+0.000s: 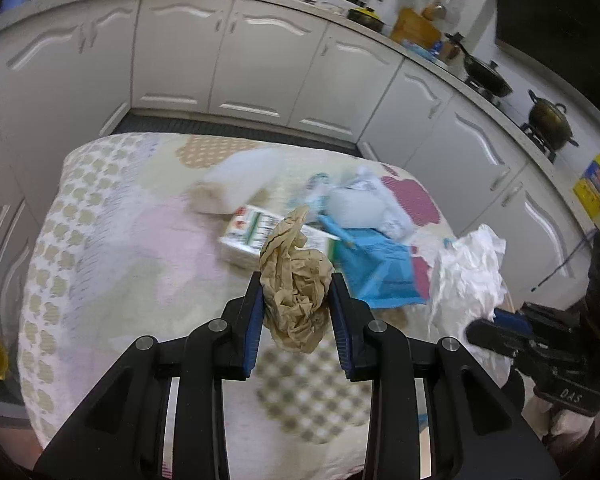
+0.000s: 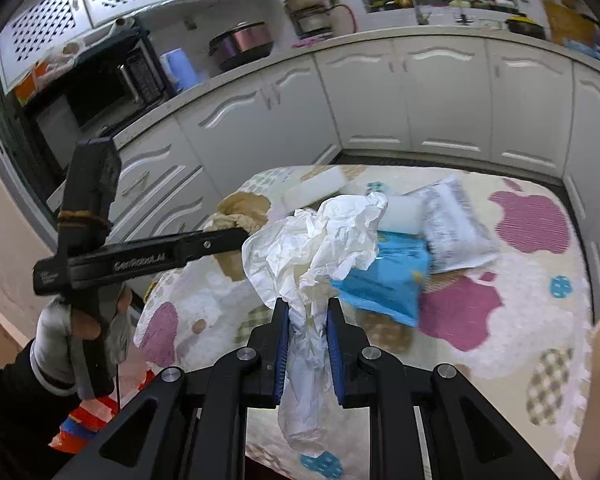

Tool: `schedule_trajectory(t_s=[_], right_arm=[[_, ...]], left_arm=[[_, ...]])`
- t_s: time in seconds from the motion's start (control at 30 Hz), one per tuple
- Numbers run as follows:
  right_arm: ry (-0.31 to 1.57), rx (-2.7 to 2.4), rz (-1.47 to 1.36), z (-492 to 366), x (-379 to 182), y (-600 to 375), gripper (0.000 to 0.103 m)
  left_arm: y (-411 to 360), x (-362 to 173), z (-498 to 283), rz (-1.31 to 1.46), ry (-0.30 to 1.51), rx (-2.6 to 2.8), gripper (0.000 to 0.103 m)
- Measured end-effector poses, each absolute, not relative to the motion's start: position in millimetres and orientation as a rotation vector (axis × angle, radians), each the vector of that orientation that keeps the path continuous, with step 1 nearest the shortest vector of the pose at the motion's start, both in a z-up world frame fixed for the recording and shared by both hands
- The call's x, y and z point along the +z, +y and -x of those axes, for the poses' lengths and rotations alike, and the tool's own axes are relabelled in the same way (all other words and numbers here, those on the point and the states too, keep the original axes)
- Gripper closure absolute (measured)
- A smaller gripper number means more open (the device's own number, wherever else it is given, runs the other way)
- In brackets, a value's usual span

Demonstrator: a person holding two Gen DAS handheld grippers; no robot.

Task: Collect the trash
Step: 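Carry the tan paper and white tissue over the beige bin with both tools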

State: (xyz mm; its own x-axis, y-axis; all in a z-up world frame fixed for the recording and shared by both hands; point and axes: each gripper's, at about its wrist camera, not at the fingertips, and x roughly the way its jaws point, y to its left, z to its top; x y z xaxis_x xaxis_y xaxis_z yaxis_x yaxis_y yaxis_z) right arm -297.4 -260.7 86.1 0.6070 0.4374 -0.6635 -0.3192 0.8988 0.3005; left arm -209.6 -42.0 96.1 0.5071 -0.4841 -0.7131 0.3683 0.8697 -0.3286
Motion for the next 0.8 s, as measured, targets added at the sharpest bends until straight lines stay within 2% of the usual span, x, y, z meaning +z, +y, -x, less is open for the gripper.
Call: schedule_trajectory(t_s=[0.8], right_arm=[[0.736,0.165,-0.284,347.1,99.8,-386.6,0.086]], left_arm=[[-206.5,109.1,233.8,-0.023,0.88,-0.733,0.074]])
